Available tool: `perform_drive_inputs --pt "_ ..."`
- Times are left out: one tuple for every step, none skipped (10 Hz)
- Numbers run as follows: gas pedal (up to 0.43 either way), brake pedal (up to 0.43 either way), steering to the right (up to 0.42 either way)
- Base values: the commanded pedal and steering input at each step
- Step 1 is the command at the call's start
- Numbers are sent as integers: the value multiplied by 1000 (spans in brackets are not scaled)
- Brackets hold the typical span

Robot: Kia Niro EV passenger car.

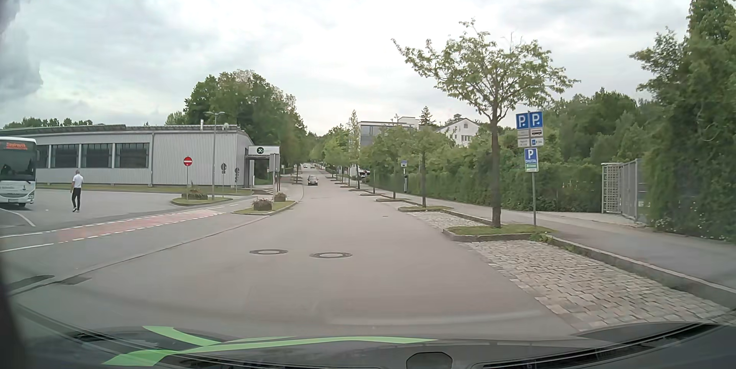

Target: Follow the waypoints while adhering to traffic rules and regulations

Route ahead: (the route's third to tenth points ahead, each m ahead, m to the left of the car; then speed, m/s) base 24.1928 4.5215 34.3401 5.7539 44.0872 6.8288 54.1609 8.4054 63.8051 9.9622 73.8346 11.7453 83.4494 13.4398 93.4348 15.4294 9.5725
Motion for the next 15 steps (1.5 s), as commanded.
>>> perform_drive_inputs --pt "118 0 -25" --pt "118 0 -25" --pt "118 0 -25" --pt "118 0 -25" --pt "118 0 -25" --pt "118 0 -25" --pt "118 0 -24" --pt "118 0 -25" --pt "98 0 -24" --pt "98 0 -24" --pt "98 0 -24" --pt "98 0 -23" --pt "98 0 -23" --pt "98 0 -23" --pt "98 0 -22"
